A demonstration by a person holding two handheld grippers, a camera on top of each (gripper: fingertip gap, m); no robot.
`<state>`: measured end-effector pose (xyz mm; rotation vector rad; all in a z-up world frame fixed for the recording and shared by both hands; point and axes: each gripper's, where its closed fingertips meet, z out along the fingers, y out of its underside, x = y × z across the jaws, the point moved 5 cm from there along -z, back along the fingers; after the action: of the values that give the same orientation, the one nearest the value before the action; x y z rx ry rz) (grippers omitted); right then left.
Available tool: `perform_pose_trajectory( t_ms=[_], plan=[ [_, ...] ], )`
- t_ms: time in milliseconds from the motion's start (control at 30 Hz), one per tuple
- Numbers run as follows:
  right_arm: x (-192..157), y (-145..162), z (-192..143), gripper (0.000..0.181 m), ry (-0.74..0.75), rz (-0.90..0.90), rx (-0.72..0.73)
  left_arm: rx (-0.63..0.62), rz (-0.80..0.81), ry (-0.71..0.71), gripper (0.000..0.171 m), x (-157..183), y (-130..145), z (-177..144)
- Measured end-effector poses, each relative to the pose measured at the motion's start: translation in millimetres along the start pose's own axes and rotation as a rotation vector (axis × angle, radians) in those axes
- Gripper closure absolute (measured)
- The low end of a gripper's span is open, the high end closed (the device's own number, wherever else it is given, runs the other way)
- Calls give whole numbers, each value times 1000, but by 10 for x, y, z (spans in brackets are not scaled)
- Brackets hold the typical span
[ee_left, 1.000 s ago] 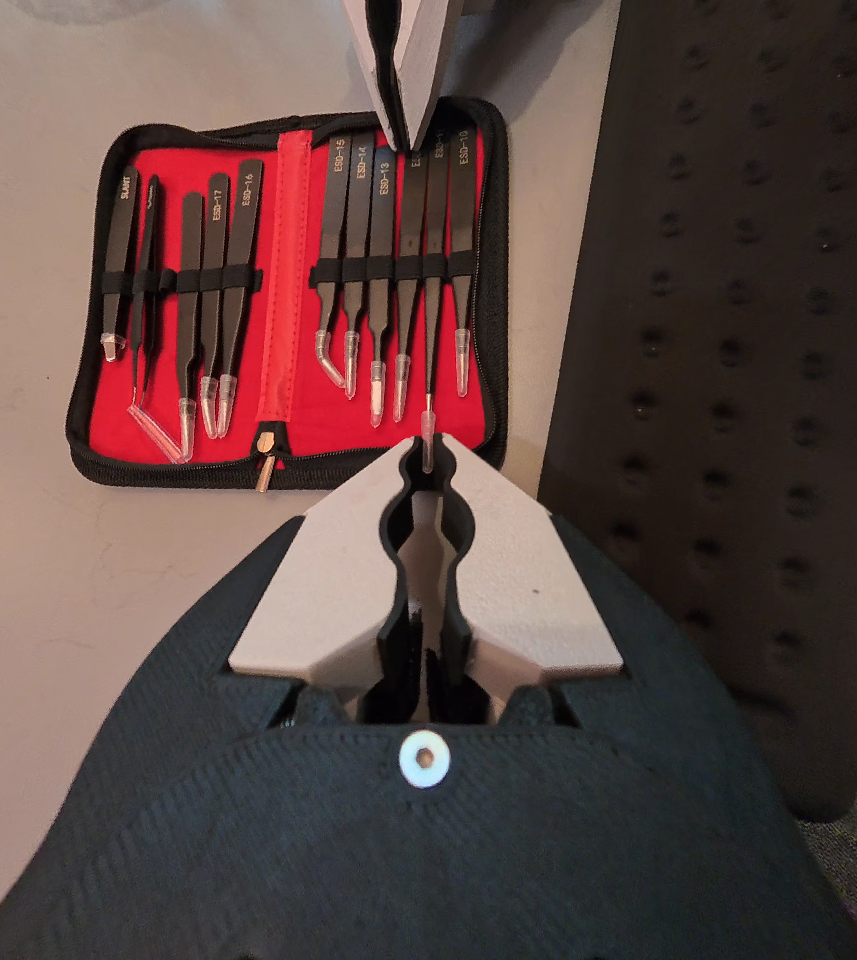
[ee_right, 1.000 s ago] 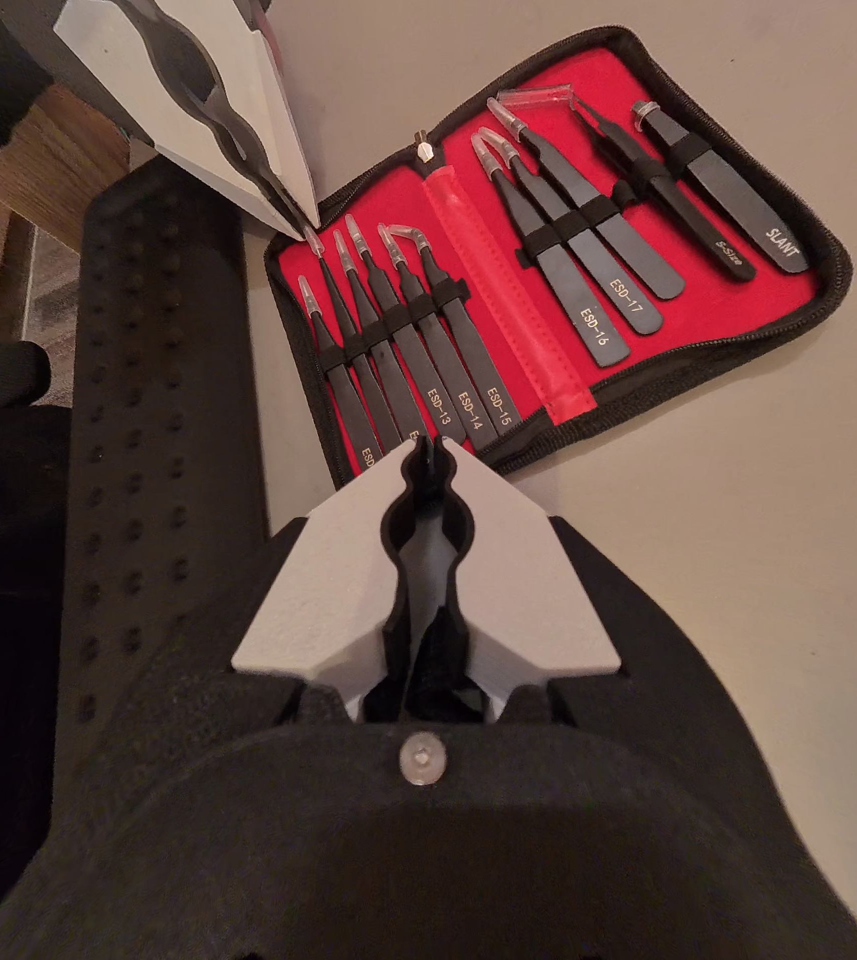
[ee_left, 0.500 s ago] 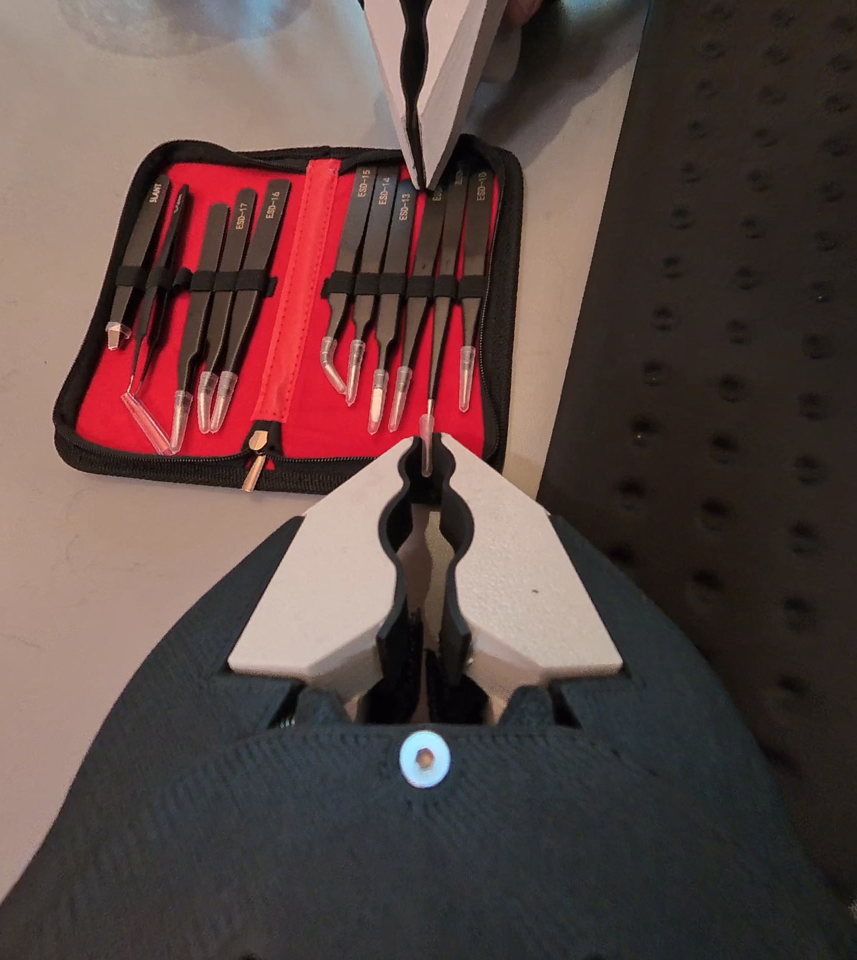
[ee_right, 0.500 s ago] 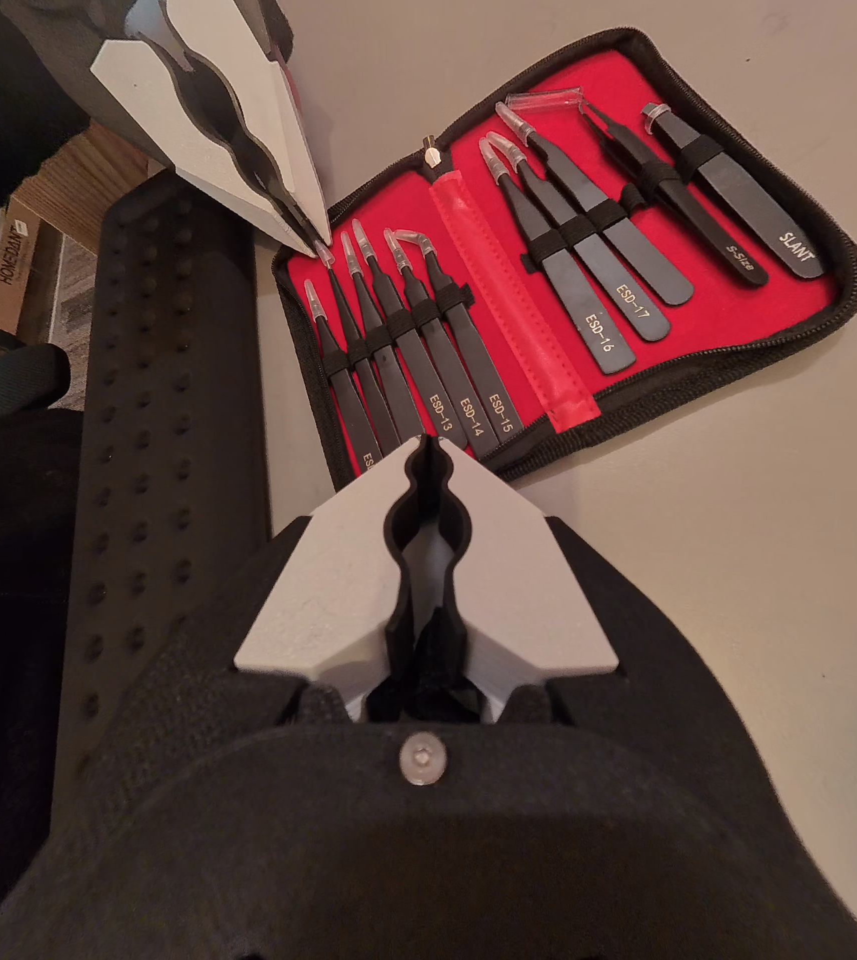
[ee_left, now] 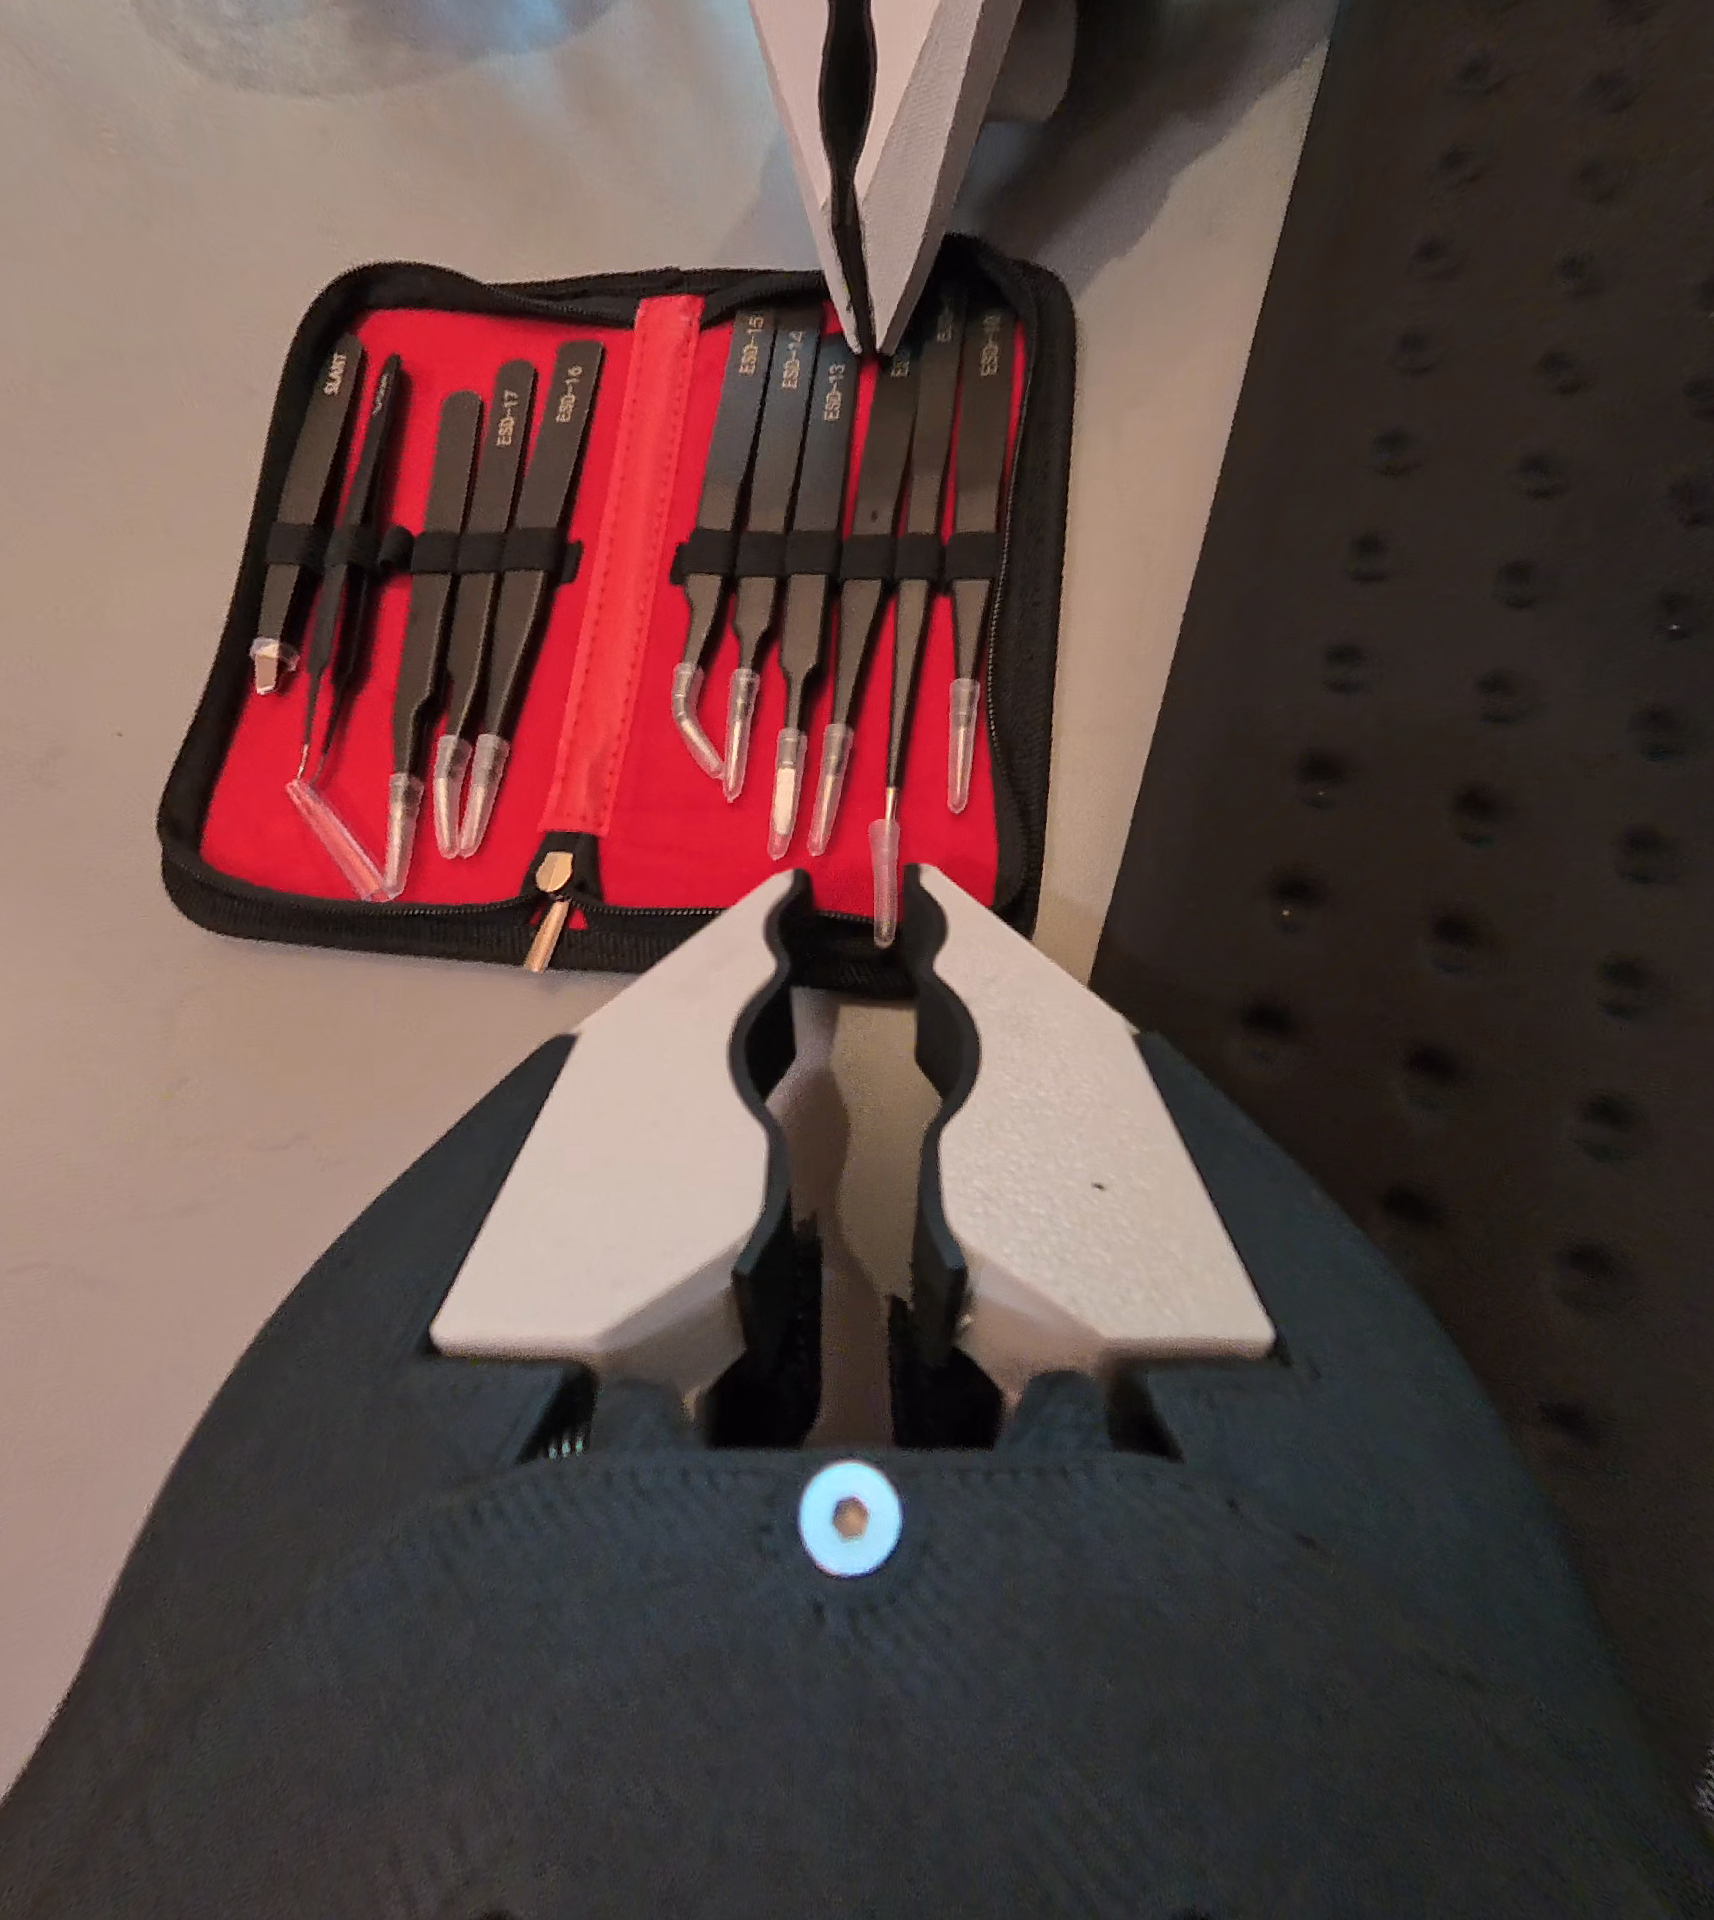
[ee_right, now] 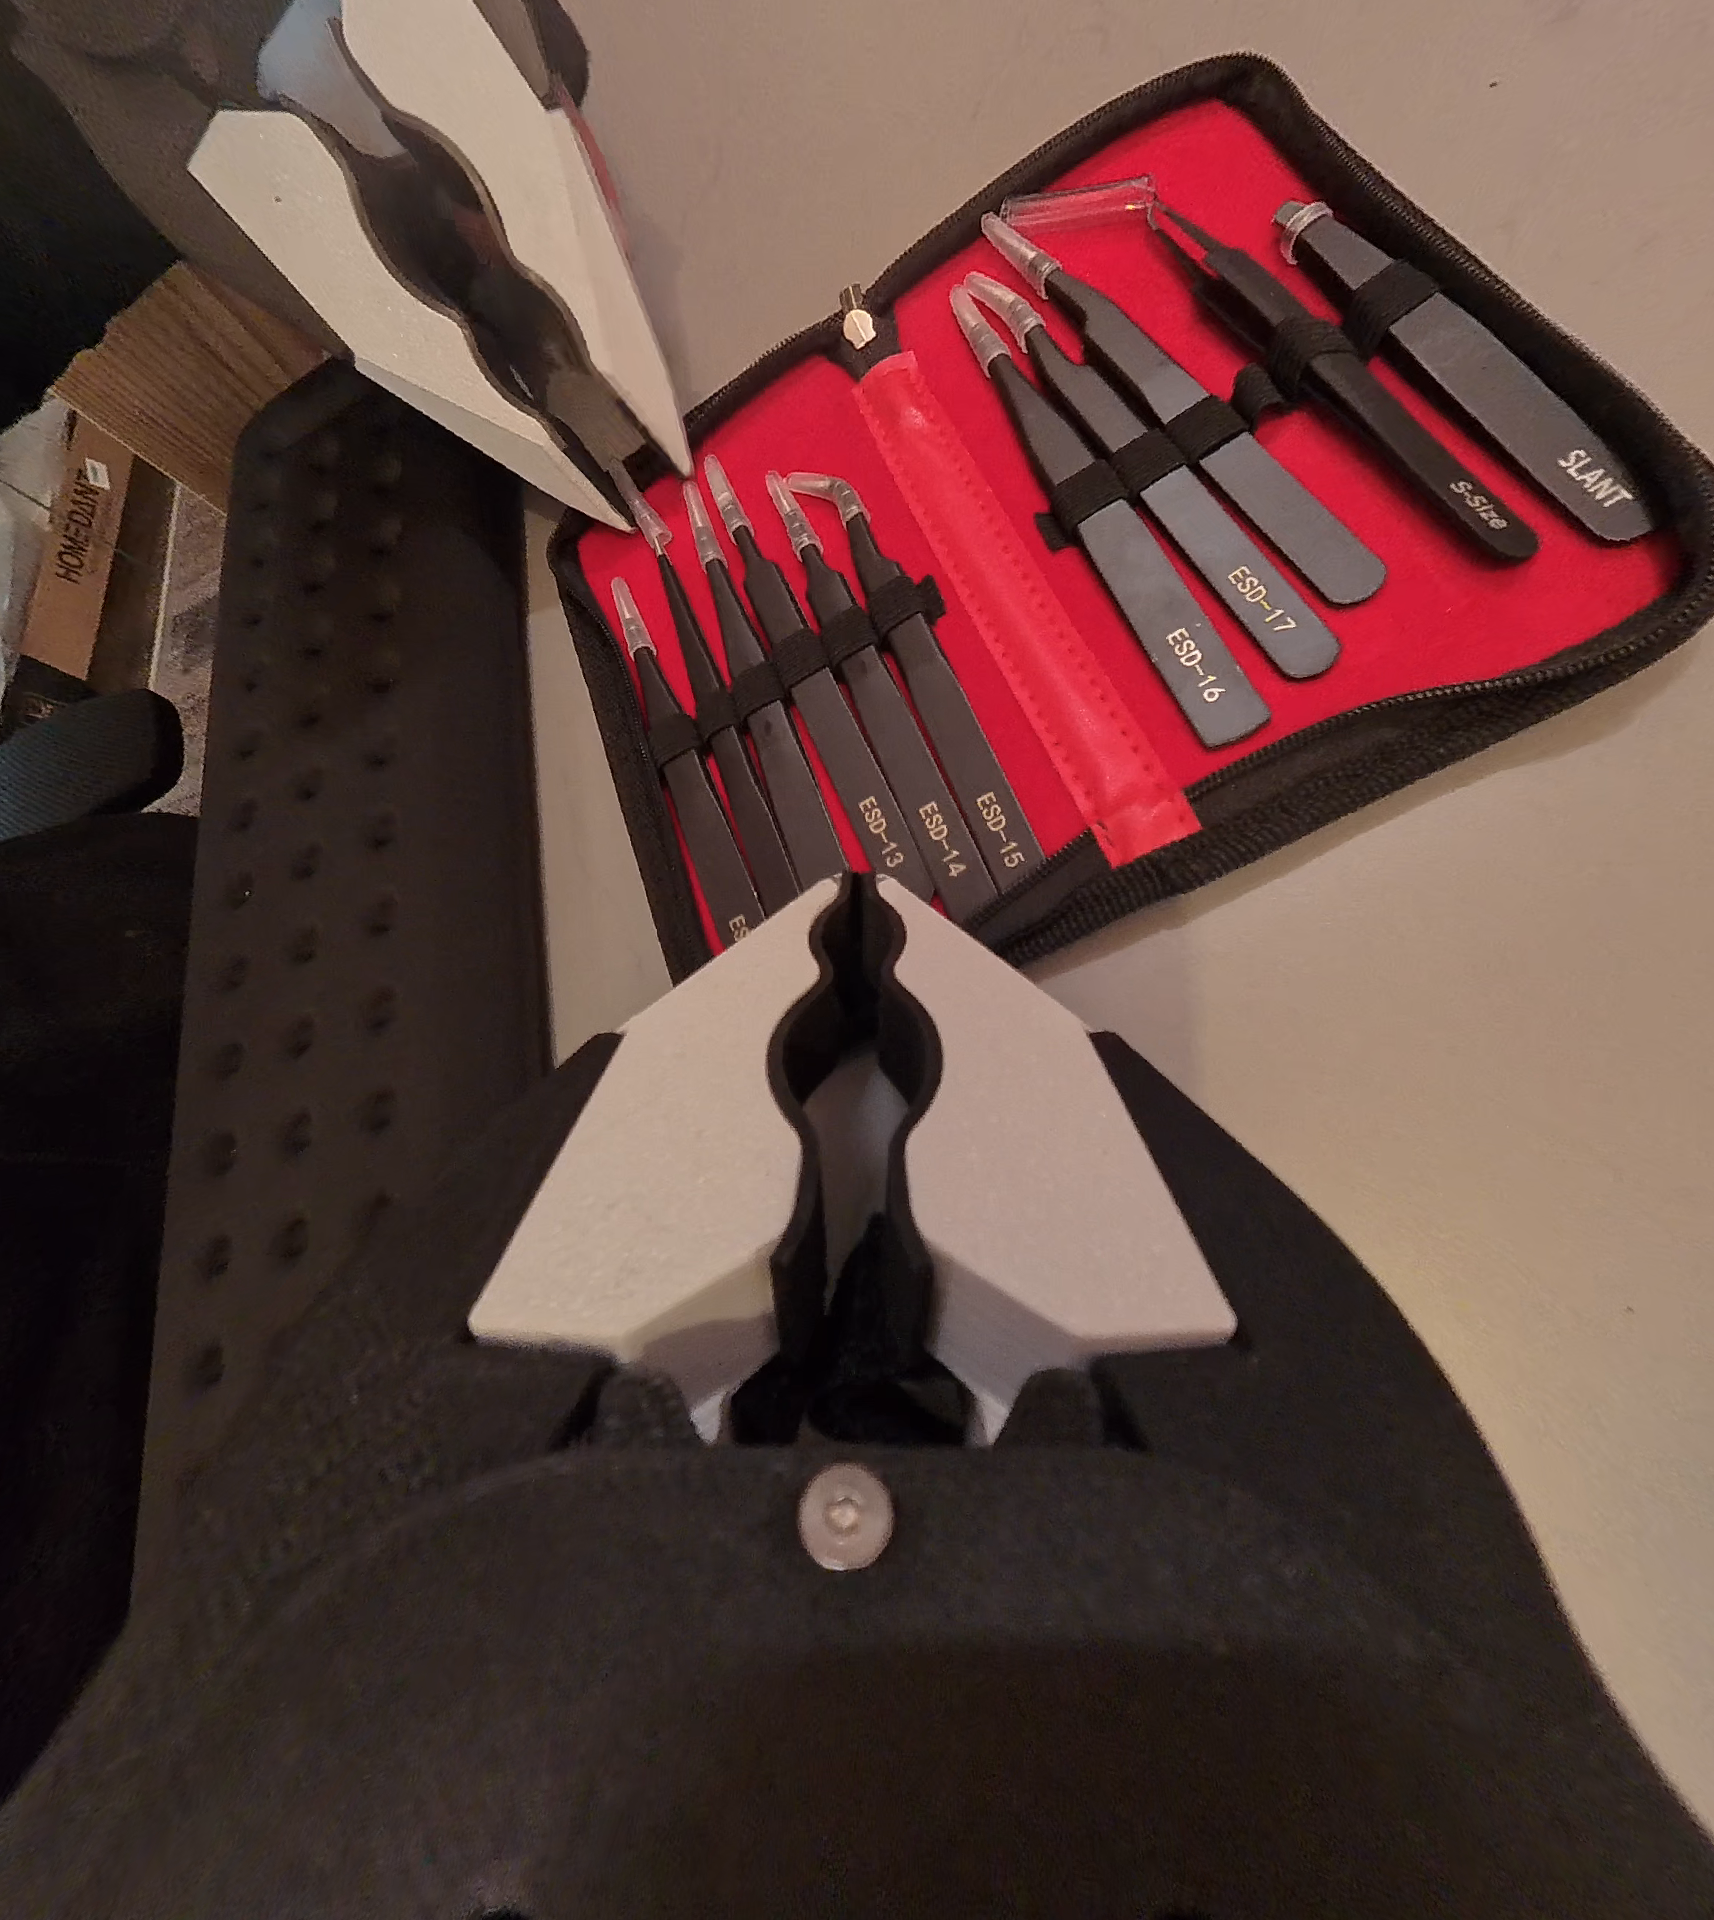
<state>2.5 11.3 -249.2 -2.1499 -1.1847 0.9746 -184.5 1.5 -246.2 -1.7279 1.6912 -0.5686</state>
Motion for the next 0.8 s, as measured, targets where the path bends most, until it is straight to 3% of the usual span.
perform_pose_trajectory(
  t_ms=[100, 200, 400, 800],
  plan=[
    [1, 3, -7, 181, -2, -1, 0, -2, -24, -32, 153, -28, 3, -106],
    [1, 3, -5, 181, -4, -2, -1, -35, -8, -45, 167, 12, 6, -189],
    [-2, 3, -2, 181, -3, -7, -1, -96, 16, -24, 171, 55, 38, -84],
    [-20, 5, 9, 181, -6, -15, -3, -39, -14, -14, 171, 68, -44, -7]
  ],
)
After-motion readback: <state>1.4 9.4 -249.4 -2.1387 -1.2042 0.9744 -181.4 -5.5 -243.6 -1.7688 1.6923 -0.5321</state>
